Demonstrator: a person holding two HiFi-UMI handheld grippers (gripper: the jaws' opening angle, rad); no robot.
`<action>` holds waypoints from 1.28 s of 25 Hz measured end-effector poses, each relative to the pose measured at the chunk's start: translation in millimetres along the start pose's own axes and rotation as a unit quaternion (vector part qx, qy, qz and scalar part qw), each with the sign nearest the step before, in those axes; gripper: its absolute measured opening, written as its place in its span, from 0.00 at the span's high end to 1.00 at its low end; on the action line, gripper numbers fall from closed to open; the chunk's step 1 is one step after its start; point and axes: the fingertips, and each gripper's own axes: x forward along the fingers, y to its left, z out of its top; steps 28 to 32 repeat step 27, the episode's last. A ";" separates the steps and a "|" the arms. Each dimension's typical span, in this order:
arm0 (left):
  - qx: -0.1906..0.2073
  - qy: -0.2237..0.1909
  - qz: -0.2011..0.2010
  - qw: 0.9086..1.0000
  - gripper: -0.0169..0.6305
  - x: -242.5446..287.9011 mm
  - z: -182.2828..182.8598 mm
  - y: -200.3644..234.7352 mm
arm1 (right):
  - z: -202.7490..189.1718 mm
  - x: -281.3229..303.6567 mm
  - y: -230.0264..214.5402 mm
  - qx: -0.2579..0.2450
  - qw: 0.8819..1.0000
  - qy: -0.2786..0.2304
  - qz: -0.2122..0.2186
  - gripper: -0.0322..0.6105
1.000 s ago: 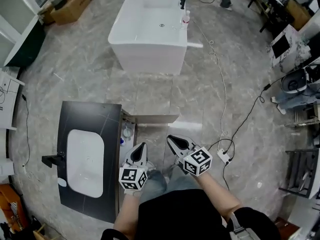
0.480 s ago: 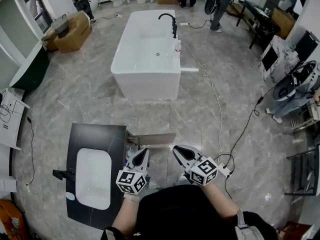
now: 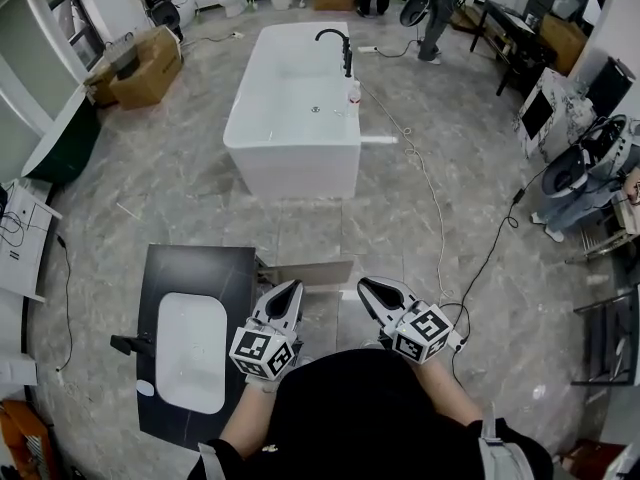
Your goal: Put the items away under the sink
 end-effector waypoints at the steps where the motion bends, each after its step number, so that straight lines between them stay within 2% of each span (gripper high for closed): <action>1: 0.006 0.002 0.003 1.000 0.94 -1.0 -0.5 0.7 | 2.2 -0.7 1.9 -0.006 1.000 -0.001 0.002 0.88; 5: 0.013 0.007 0.004 1.000 0.94 -1.7 -0.6 2.6 | 9.9 -0.2 4.6 -0.027 1.000 0.000 0.007 0.88; 10: 0.010 0.005 0.028 1.000 0.94 -3.1 -0.3 14.9 | 13.1 1.9 2.9 -0.023 1.000 -0.003 0.005 0.88; 22: 0.015 0.002 0.048 0.999 0.94 3.8 -1.8 17.7 | 17.3 -1.1 -12.0 -0.019 1.000 -0.006 -0.005 0.88; 32: 0.000 0.001 0.035 0.999 0.94 4.8 -4.8 15.8 | 11.1 -1.2 -12.4 -0.011 1.000 -0.004 -0.005 0.88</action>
